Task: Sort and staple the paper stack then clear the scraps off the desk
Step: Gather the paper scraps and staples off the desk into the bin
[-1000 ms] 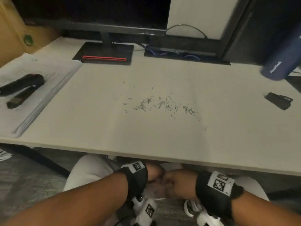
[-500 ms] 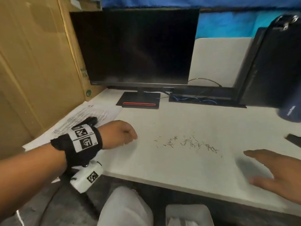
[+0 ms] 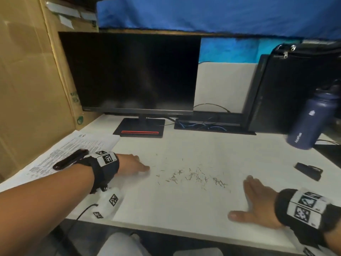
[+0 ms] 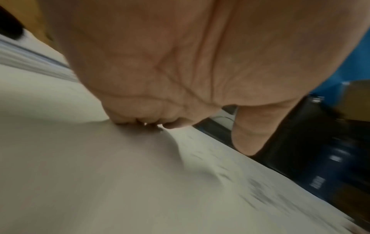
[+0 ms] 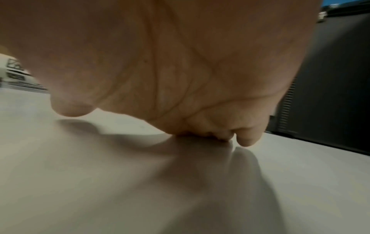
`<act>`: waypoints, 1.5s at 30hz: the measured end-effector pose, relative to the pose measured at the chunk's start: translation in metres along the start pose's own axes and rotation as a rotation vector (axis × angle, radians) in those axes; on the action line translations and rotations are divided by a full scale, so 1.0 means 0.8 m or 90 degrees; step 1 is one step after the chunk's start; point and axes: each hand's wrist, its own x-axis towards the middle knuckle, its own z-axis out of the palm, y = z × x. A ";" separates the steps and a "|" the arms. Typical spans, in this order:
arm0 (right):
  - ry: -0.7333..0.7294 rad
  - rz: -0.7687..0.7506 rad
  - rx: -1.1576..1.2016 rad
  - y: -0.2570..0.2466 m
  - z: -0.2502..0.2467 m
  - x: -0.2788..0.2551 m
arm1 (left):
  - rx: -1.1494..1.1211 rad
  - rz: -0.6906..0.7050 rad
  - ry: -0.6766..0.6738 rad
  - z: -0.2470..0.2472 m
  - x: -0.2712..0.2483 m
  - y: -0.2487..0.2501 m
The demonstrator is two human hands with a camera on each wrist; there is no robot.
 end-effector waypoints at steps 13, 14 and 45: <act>0.047 -0.006 -0.009 -0.014 -0.062 0.066 | 0.076 -0.069 0.105 -0.008 0.029 -0.020; 0.033 -0.009 -0.015 -0.017 -0.058 0.067 | 0.074 -0.049 0.102 0.006 0.027 -0.012; -0.015 -0.359 -0.126 -0.086 -0.069 0.075 | 0.311 0.514 -0.016 0.026 0.002 0.112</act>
